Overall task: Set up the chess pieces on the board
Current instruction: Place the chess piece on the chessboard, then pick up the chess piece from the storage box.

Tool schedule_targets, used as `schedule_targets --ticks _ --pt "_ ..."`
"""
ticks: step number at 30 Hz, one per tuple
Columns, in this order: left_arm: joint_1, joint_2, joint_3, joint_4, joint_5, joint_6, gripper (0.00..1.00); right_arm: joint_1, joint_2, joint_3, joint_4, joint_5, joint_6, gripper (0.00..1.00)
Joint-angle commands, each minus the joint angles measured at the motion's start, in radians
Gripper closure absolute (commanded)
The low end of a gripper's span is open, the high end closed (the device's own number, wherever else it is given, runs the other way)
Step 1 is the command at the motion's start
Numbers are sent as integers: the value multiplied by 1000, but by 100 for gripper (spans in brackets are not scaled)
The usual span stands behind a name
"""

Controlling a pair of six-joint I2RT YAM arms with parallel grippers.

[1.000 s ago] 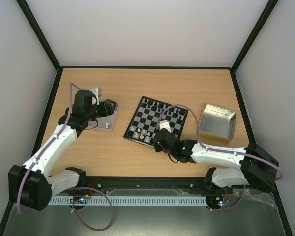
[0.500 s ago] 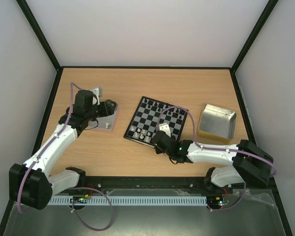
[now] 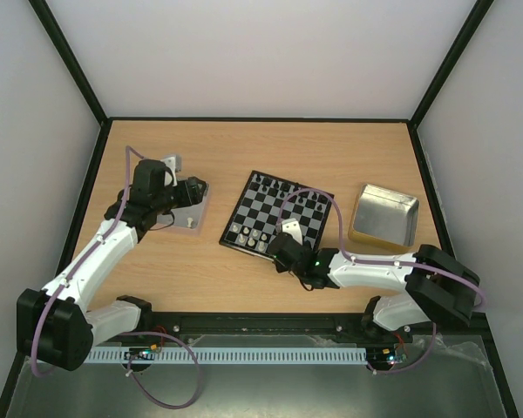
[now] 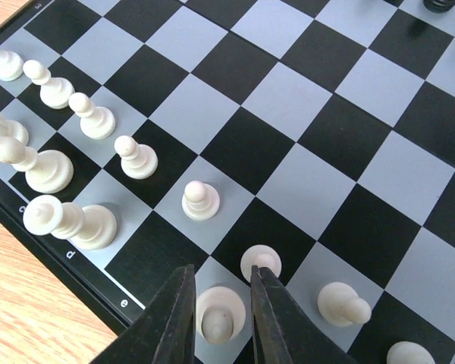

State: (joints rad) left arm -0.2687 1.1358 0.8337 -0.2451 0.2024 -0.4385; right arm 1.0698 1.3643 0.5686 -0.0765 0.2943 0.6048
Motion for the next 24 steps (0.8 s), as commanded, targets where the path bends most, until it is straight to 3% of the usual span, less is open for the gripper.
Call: schedule_targets --ticks 1,11,18,24 --pt "3 1 -13 9 7 1 24 9 -26 8 -24 26 11 77" --pt "8 11 8 -20 5 -38 24 6 -212 148 -204 97 89 58" --pt "10 23 31 -123 -48 -18 24 -32 -214 267 -307 98 150 54" --pt "11 42 29 -208 -75 4 27 -121 -215 295 -351 -2 226 51"
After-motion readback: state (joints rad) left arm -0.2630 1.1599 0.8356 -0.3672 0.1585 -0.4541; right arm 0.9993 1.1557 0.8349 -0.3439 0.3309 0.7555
